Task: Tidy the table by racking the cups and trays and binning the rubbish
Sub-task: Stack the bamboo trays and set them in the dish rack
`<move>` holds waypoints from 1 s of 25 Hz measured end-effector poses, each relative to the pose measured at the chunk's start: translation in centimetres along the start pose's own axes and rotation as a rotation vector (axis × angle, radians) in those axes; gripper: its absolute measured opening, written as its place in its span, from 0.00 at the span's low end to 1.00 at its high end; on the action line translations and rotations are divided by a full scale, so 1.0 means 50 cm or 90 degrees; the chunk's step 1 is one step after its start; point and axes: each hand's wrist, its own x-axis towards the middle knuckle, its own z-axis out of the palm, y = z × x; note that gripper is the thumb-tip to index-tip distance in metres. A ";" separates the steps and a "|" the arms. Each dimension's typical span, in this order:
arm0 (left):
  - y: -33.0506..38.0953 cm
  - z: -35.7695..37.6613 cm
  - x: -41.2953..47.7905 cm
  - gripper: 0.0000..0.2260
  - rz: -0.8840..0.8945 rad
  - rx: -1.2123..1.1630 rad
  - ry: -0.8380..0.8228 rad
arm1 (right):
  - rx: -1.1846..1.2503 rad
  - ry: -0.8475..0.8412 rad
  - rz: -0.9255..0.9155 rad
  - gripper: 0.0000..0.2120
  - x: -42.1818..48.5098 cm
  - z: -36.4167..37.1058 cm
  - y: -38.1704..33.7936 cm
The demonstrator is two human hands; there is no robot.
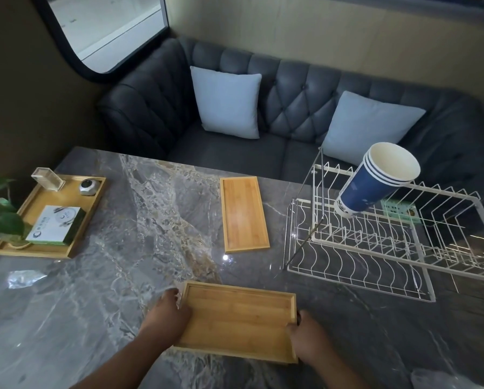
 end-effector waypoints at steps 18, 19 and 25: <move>0.004 -0.030 0.020 0.09 -0.052 -0.114 -0.036 | 0.186 -0.064 0.049 0.15 -0.013 0.074 -0.087; 0.005 -0.037 0.022 0.07 -0.052 -0.123 -0.028 | 0.194 -0.068 0.045 0.14 -0.015 0.076 -0.096; 0.000 -0.072 0.053 0.09 -0.068 -0.141 -0.015 | 0.246 -0.067 0.065 0.09 0.001 0.076 -0.149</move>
